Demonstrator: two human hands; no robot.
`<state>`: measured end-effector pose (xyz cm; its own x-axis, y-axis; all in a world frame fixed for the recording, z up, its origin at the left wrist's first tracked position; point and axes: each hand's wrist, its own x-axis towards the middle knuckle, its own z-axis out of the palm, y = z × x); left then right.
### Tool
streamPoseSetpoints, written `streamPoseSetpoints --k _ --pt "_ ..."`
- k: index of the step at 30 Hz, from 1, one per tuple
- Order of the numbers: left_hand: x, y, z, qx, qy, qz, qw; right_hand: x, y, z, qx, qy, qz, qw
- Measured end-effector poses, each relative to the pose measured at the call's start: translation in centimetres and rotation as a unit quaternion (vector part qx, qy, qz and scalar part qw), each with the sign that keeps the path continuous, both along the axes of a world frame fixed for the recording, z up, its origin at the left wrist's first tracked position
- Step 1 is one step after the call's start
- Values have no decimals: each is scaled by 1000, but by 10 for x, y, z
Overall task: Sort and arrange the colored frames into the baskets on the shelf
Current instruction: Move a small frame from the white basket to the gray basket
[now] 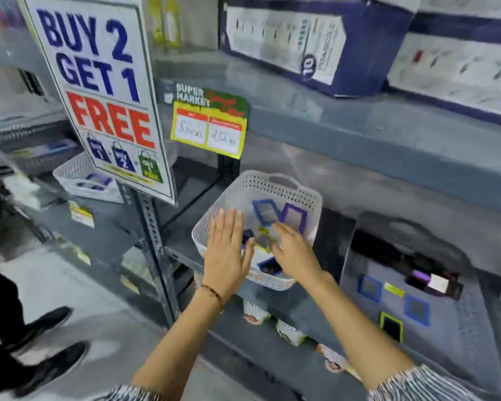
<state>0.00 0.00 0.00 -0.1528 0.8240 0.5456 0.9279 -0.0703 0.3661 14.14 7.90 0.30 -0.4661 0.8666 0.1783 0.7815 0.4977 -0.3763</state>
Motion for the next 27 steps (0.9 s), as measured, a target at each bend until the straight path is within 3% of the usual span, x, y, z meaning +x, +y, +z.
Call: streamPoseSetpoints --k 6,10,19,27 --pt "0 5 -19 -76 13 -16 997 -21 40 -14 -161 -26 -43 986" --pt "-2 2 -30 -97 5 1 995 -31 59 -22 -195 -69 -32 978" --pt "2 2 -34 -100 -23 15 995 -39 62 -30 -188 -60 -28 980" --pt "6 3 -29 -80 2 13 997 -25 50 -12 -147 -29 -33 988"
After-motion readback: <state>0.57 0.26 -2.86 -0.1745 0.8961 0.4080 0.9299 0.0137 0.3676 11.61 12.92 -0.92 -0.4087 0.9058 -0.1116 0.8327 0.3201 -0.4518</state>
